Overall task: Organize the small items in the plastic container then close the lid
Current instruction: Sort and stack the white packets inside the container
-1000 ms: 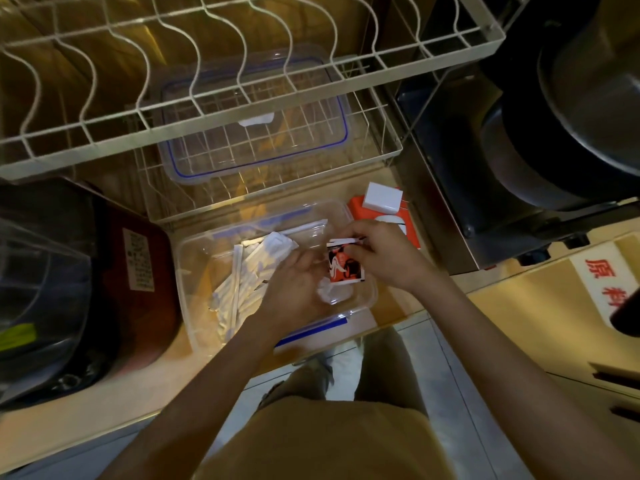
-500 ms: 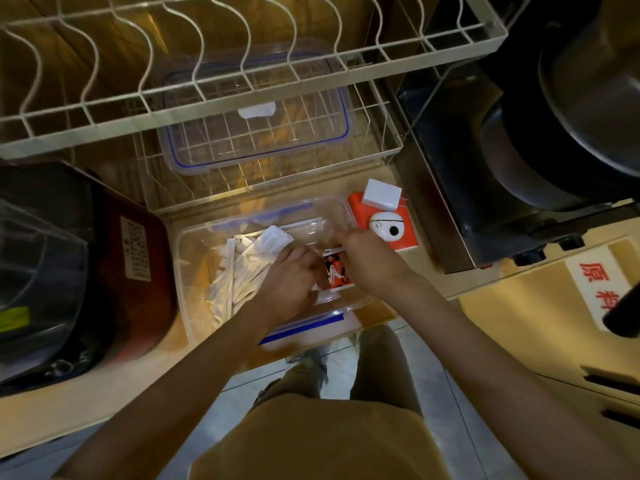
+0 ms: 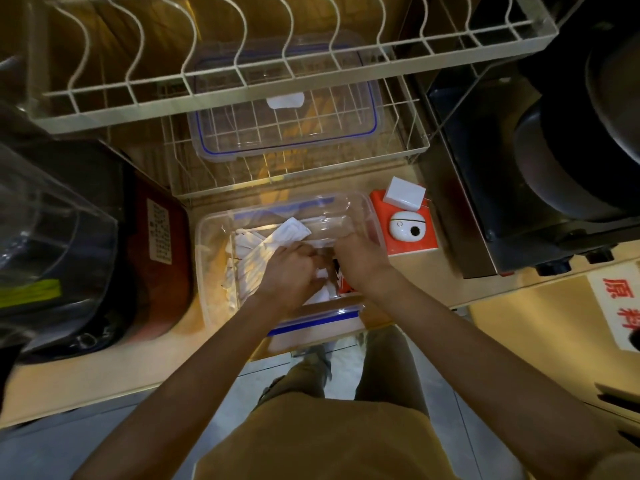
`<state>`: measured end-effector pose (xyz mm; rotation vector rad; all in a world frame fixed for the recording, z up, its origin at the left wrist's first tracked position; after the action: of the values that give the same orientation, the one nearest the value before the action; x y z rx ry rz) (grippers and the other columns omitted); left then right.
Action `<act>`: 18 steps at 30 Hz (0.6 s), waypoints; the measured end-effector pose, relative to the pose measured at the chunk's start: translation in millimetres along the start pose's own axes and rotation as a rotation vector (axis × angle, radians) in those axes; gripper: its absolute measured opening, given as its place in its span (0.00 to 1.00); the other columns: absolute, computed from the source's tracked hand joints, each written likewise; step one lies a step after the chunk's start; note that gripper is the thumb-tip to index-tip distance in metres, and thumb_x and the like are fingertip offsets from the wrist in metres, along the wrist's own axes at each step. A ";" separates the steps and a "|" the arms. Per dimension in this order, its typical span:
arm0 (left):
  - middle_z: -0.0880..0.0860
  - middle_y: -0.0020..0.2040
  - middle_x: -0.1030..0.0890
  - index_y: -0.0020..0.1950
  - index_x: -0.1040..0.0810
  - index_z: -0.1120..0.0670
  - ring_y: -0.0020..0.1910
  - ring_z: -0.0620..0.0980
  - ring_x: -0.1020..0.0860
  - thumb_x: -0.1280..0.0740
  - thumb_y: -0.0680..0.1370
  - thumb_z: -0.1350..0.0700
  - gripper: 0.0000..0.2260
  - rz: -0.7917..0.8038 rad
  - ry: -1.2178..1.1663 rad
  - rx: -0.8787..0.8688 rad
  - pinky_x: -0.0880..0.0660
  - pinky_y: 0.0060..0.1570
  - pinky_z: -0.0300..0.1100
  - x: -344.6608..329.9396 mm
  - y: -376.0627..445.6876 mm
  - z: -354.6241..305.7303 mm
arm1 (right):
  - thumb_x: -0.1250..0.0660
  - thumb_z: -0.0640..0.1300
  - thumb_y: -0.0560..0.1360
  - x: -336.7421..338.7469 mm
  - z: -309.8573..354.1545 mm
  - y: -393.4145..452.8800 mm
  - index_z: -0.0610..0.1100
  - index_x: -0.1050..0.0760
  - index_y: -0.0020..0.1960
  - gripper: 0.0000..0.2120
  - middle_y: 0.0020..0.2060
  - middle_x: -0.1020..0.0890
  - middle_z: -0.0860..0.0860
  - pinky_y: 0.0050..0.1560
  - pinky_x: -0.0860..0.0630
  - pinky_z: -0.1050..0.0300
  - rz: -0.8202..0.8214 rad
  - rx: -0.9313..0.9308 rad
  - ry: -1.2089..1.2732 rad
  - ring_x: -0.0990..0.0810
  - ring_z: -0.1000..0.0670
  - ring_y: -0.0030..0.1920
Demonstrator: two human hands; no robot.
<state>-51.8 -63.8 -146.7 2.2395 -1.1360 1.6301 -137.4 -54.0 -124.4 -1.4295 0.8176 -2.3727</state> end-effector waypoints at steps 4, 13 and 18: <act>0.53 0.61 0.21 0.62 0.25 0.51 0.58 0.52 0.24 0.34 0.74 0.52 0.16 -0.075 -0.093 0.005 0.27 0.55 0.46 19.4 -10.9 3.6 | 0.44 0.36 0.79 -0.8 0.8 -5.9 0.35 0.24 0.55 0.12 0.54 0.20 0.40 0.50 0.29 0.59 0.047 0.039 -0.015 0.22 0.44 0.55; 0.57 0.69 0.30 0.62 0.26 0.56 0.69 0.56 0.32 0.27 0.68 0.59 0.23 -0.286 -0.141 0.143 0.34 0.66 0.49 53.5 -45.3 52.9 | 0.42 0.35 0.76 16.9 25.4 0.3 0.40 0.28 0.60 0.14 0.59 0.25 0.42 0.57 0.28 0.50 -0.110 0.194 -0.138 0.26 0.42 0.60; 0.54 0.76 0.42 0.72 0.39 0.51 0.75 0.52 0.47 0.29 0.71 0.60 0.32 -0.222 -0.160 0.196 0.45 0.71 0.46 37.8 -42.8 64.5 | 0.42 0.42 0.78 -1.4 25.6 20.9 0.42 0.29 0.62 0.14 0.63 0.27 0.43 0.63 0.31 0.45 -0.040 0.167 -0.314 0.27 0.43 0.63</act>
<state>29.2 -85.6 -126.9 2.5522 -0.7513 1.5553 -115.9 -78.8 -128.4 -1.6988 0.5024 -2.1079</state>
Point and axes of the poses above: each hand's wrist, its own y-axis towards the middle knuckle, its own x-axis out of the back of the hand, z = x × y, the point moved 8 cm from there along y, towards the middle knuckle
